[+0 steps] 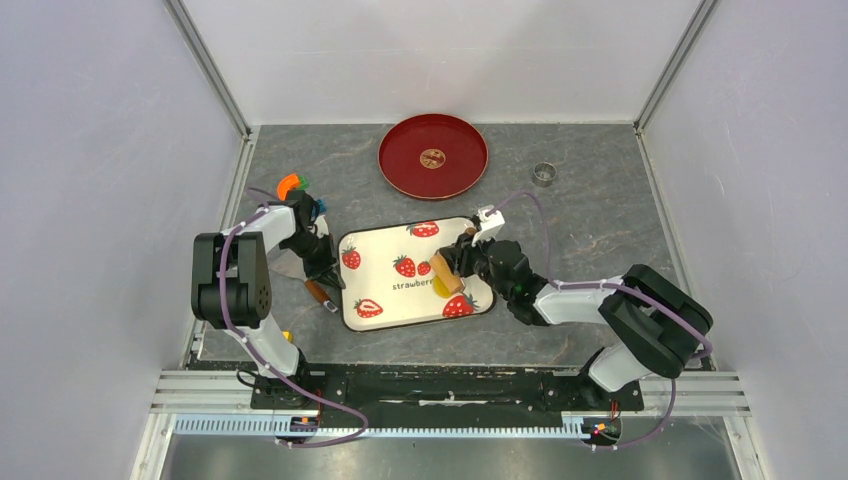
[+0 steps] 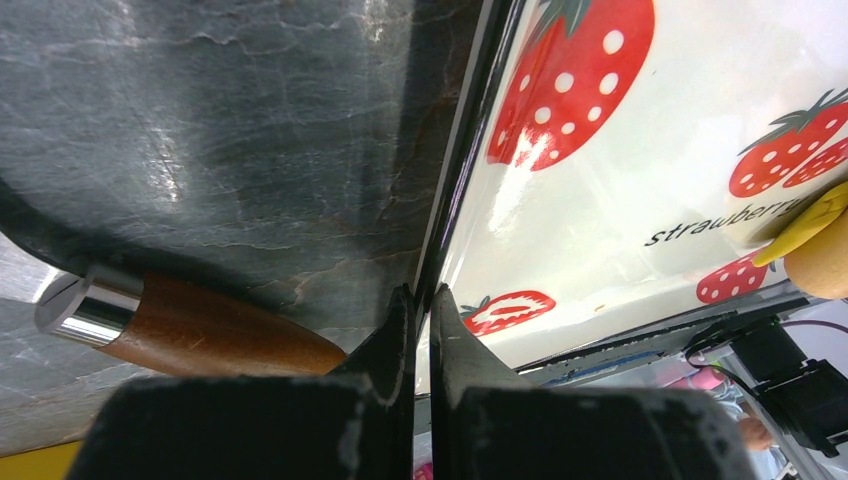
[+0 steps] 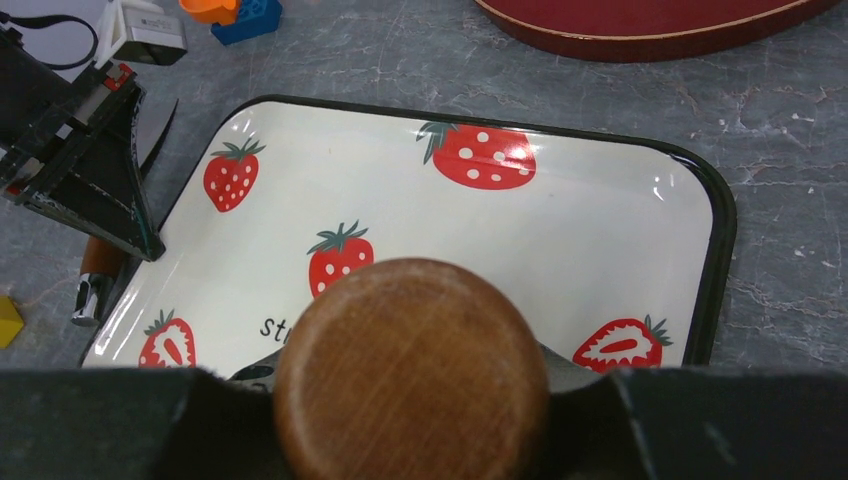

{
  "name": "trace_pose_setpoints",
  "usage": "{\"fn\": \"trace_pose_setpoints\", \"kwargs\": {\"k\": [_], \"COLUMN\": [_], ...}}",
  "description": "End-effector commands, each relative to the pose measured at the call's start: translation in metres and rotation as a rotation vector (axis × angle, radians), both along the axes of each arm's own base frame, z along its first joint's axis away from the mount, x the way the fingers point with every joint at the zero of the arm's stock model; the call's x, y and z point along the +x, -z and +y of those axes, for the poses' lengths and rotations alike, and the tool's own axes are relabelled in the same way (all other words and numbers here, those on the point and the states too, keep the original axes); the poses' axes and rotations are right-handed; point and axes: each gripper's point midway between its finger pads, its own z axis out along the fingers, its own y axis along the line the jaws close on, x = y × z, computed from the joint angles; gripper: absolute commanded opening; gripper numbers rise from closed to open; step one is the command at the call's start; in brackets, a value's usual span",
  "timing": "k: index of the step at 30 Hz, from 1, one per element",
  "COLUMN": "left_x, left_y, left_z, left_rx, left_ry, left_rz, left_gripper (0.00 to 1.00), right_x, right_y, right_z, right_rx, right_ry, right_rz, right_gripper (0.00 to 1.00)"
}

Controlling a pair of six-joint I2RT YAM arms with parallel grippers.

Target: Roll out the dumpling wrappers from the dough

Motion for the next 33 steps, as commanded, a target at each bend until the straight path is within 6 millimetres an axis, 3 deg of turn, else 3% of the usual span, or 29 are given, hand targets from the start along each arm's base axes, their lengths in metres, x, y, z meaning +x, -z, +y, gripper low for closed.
{"fn": "trace_pose_setpoints", "kwargs": {"k": [1, 8, 18, 23, 33], "left_x": [0.005, 0.008, 0.009, 0.009, 0.008], "left_y": [0.002, 0.001, -0.003, -0.004, -0.004], "left_z": [0.006, 0.006, 0.006, 0.006, 0.006], "left_rx": [0.018, 0.020, 0.021, 0.023, 0.023], "left_ry": [0.051, 0.045, 0.037, 0.041, 0.044], "left_rz": [-0.014, -0.014, -0.021, -0.024, -0.025], "left_gripper": [0.02, 0.02, 0.02, 0.02, 0.02], "right_x": [-0.093, -0.118, -0.134, -0.147, -0.158], "right_y": [0.154, 0.170, 0.186, 0.198, 0.202], "right_z": [-0.102, -0.125, -0.120, -0.128, -0.148], "right_rx": [-0.490, -0.526, -0.526, -0.544, -0.558], "right_ry": [0.018, 0.036, 0.013, 0.005, 0.059], "right_rz": [0.427, 0.489, 0.570, 0.620, 0.653], "right_gripper": [0.00, 0.00, 0.00, 0.00, 0.00]}}
